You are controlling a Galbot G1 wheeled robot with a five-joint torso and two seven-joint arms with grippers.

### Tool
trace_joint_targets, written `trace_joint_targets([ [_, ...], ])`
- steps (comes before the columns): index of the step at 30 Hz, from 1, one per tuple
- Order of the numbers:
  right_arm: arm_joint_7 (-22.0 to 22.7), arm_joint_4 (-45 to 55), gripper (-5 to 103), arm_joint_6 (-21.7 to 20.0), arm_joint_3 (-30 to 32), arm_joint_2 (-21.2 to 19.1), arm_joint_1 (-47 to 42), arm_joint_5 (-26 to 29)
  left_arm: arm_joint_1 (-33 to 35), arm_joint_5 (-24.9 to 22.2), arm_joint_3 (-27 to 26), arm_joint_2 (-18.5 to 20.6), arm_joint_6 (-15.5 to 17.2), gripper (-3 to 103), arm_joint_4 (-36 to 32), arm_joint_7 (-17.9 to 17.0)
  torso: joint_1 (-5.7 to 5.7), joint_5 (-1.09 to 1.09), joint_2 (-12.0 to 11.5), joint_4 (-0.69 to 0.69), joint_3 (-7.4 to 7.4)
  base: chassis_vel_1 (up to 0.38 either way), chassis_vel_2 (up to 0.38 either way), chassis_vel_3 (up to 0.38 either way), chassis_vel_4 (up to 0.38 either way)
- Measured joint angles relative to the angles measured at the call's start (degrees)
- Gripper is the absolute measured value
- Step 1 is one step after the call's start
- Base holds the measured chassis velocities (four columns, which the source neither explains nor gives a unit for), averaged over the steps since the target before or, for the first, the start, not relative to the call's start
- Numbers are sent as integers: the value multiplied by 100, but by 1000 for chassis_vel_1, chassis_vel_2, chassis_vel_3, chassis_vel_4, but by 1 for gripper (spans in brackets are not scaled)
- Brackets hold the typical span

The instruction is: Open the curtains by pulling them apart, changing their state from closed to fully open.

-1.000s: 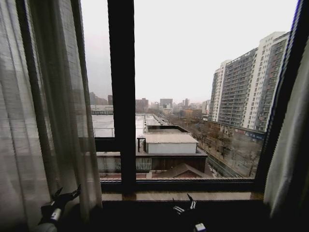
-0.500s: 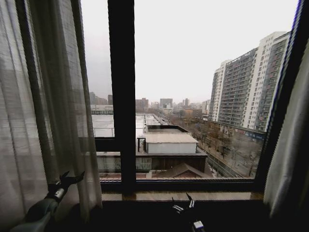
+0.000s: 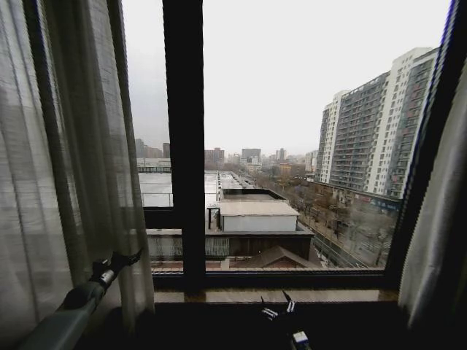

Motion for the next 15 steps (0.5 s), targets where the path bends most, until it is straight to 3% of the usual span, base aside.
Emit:
trace_joint_targets([
  [3, 1, -11, 100, -3, 34, 0, 22, 0, -84, 0, 56, -19, 0, 62, 130, 12, -1, 0, 0, 1, -1, 0, 0, 0, 0],
  [10, 3, -56, 100, -5, 25, 0, 60, 0, -38, 7, 38, -52, 0, 41, 123, 21, -1, 0, 0, 0, 0, 0, 0, 0, 0],
  [15, 4, -59, 100, -7, 19, 0, 74, 2, 41, 13, -19, -53, -1, 19, 48, 22, -1, -1, 0, 1, 0, 0, 0, 0, 0],
])
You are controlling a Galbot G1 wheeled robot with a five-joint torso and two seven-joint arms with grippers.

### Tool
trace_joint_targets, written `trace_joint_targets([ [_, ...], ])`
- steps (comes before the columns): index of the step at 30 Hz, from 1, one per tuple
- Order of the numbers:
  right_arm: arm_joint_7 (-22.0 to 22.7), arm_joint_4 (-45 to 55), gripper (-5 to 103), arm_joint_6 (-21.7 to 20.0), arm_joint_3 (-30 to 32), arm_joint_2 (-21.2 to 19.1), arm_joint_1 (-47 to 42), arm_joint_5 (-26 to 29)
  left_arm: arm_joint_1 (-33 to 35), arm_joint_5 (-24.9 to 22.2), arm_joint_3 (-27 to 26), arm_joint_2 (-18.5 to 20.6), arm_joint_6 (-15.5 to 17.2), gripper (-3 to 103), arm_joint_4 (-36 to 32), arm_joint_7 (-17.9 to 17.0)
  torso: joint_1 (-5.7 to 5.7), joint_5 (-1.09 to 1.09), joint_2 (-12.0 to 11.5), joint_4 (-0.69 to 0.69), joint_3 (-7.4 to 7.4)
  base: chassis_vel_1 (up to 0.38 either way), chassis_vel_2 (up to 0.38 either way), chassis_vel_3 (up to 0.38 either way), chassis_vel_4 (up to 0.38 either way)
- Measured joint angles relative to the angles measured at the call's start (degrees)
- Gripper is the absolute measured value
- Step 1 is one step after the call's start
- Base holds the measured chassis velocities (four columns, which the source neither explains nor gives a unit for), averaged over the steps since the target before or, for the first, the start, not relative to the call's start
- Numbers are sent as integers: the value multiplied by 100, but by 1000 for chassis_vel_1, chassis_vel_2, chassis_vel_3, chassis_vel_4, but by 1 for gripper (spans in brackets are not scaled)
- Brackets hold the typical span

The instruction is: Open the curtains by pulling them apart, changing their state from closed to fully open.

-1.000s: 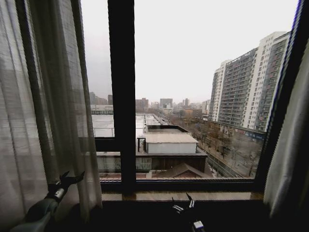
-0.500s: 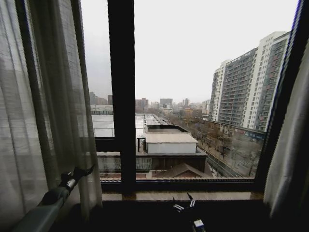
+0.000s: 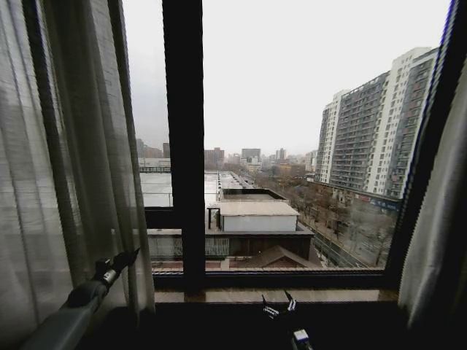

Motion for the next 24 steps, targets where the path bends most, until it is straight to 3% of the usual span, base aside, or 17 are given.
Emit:
trace_joint_targets([
  [1, 0, 0, 100, 0, 0, 0, 0, 0, 0, 0, 0, 0, 0, 19, 0, 0, 0, 0, 0, 0, 0, 0, 0, 0, 0],
  [4, 1, 14, 100, -2, 0, 0, 0, 3, 56, 6, -42, 0, 4, 4, -60, -1, 0, 1, 0, -1, 0, 0, 0, 0, 0],
  [7, 1, 21, 100, -3, 1, 0, 0, 5, 108, 9, -75, -1, 9, 0, -108, -5, 0, 0, 0, -1, 0, 0, 0, 0, 0],
  [24, 9, 136, 100, -5, -48, 0, 35, 35, 667, 155, -553, -105, 34, 0, -427, -45, 0, 1, 0, -1, 0, 0, 0, 0, 0],
])
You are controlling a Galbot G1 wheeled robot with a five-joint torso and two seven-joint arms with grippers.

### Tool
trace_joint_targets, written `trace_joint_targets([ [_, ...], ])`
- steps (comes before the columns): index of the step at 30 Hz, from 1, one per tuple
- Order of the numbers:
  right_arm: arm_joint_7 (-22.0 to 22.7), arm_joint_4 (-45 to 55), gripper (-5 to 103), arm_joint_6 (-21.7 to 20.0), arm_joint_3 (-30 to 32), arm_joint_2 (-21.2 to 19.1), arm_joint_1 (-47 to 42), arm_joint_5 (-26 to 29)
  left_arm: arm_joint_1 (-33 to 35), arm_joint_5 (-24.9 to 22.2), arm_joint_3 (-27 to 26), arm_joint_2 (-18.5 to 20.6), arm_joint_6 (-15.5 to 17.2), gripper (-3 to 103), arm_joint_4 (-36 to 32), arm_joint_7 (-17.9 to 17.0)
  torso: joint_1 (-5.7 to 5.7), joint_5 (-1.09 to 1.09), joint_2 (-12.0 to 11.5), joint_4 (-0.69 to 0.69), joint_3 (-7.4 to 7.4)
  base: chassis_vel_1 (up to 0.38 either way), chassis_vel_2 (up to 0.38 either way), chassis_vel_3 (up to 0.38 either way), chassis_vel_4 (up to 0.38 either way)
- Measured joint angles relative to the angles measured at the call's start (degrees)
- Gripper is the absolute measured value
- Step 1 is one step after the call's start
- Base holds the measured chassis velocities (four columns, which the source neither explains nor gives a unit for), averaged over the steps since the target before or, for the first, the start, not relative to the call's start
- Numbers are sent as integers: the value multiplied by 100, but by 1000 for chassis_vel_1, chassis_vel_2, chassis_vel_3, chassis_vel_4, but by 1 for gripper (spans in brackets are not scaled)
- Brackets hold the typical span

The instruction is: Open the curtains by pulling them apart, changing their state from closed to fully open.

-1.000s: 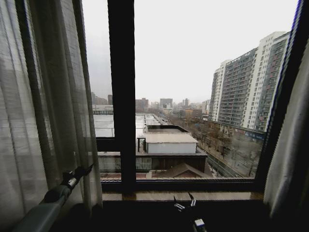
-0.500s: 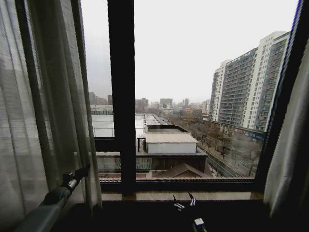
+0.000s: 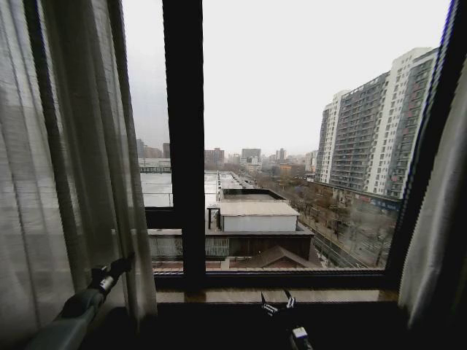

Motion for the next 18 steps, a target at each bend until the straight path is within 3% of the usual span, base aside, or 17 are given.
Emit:
trace_joint_targets([
  [18, -7, 82, 100, -12, -6, 0, -45, -3, 45, 20, -50, -12, 45, 0, -60, 0, 0, -1, 1, 0, 0, 0, 0, 0, 0],
])
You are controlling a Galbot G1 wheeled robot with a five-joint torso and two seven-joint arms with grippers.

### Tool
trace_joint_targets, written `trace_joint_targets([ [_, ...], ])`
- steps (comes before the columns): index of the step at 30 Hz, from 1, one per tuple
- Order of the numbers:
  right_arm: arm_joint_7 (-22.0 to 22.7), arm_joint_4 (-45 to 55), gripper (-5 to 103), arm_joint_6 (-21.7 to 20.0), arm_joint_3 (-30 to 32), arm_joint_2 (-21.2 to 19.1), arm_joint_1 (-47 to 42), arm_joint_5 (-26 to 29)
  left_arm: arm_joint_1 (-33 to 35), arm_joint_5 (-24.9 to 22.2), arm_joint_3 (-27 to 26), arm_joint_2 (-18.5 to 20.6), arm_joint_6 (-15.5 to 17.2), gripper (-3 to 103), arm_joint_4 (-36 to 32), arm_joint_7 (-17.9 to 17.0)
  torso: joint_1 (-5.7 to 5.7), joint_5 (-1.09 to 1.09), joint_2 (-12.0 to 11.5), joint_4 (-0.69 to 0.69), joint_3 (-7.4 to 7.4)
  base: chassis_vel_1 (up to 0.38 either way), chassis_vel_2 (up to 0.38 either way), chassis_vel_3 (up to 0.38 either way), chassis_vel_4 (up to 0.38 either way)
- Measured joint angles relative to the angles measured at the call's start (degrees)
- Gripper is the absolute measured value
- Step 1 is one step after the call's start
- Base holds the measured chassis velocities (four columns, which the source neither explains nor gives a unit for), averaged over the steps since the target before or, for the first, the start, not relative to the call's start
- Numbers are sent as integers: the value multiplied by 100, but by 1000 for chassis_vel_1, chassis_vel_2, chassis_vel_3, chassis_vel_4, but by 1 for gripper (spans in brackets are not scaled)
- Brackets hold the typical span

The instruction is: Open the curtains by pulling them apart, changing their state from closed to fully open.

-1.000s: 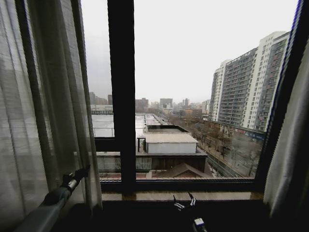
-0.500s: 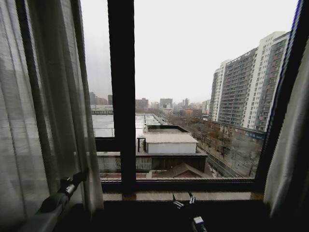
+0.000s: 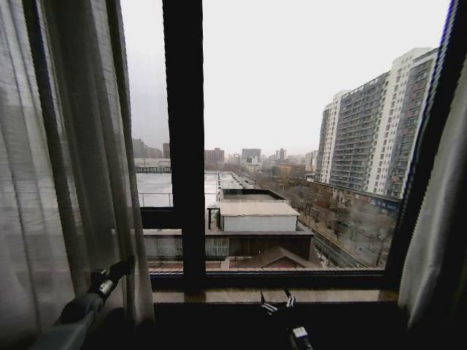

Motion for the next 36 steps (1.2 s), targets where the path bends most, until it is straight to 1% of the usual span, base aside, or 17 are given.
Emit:
trace_joint_targets([
  [19, -65, 145, 100, -128, -53, 0, -45, -84, 79, -31, -45, 84, 63, 0, -83, -2, 0, 0, 0, -1, 0, 1, 3, -2, -1],
  [26, -66, 200, 100, -130, -117, -1, -86, -132, 157, -44, -103, 147, 78, 0, -131, -3, 0, 0, 0, -1, 0, 83, 78, -90, -82],
  [32, -62, 240, 100, -131, -139, 0, -104, -132, 239, -50, -169, 173, 94, 0, -183, -6, 0, -1, 0, 2, 0, 129, 134, -115, -115],
  [36, -61, 268, 100, -132, -137, 0, -135, -133, 281, -51, -200, 174, 100, 0, -222, -8, 0, 0, 0, 0, 0, 122, 111, -124, -108],
])
